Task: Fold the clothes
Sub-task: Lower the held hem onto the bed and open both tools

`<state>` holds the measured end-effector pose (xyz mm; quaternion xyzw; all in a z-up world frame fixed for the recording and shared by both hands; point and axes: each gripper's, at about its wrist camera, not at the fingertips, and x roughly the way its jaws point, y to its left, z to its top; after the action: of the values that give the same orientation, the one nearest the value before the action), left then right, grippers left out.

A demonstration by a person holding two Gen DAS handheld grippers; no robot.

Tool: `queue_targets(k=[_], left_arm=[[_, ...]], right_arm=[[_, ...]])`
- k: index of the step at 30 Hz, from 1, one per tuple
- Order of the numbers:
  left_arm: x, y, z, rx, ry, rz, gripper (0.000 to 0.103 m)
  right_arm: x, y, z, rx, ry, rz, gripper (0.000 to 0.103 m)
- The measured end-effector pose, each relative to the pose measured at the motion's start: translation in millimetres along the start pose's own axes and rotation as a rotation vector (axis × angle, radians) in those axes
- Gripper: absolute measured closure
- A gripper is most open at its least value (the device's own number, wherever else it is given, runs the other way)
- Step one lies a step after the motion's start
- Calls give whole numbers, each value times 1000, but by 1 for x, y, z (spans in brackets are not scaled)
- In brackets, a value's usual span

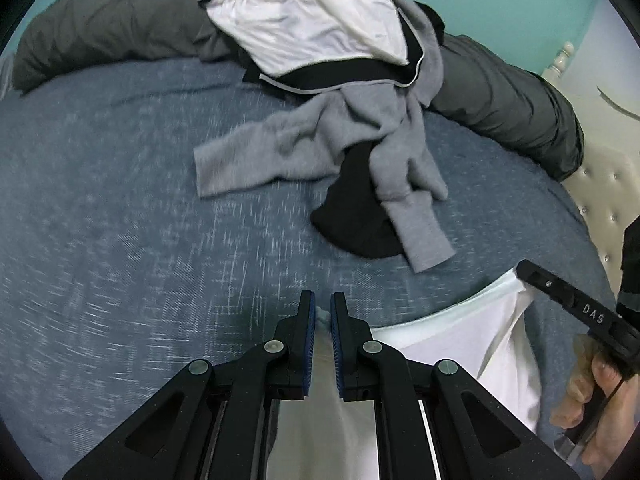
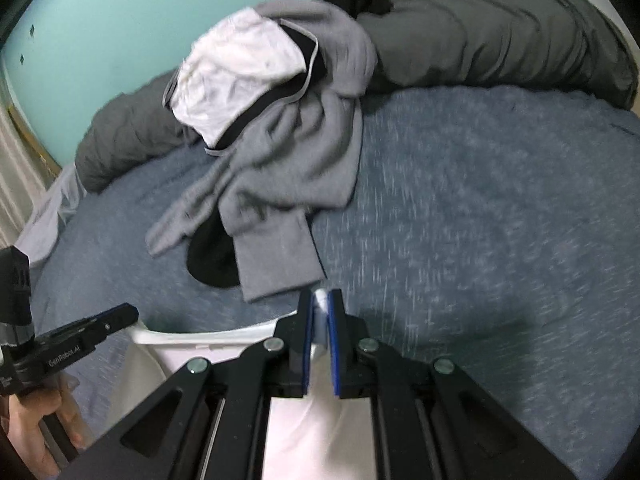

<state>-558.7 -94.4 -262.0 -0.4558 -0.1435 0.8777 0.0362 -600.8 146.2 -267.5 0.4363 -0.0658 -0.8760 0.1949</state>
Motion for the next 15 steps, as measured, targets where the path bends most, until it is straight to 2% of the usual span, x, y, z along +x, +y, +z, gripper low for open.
queue_targets(k=[3,5,6,7,8,9,10,11,15], left_arm=[[13,5,-4,-12,14,-4,92],[17,8,-5,-28,19,-7,84],[18,9,-5,-37,18,-11,75],[15,11,-4,-45,10,-25,64],[12,13,-2,-54,0,-39,57],[5,15,0,-66,-23,-53,47],[-3,18,3,-82,-53,-64,42],[-12,21,5,-95,-73,-68,40],[-48,30,0,-86,-110,-83,38]], right_arm=[[9,-5,-1,19,6,12,93],[16,-8,-2,31,9,20,93],[19,-10,-3,37,11,24,91],[22,-12,-3,44,13,28,82],[24,-13,-3,51,11,32,67],[17,-16,-1,63,-10,39,60],[9,-20,1,79,-31,47,50],[1,-23,3,95,-52,55,46],[-38,-30,-1,119,-104,58,46]])
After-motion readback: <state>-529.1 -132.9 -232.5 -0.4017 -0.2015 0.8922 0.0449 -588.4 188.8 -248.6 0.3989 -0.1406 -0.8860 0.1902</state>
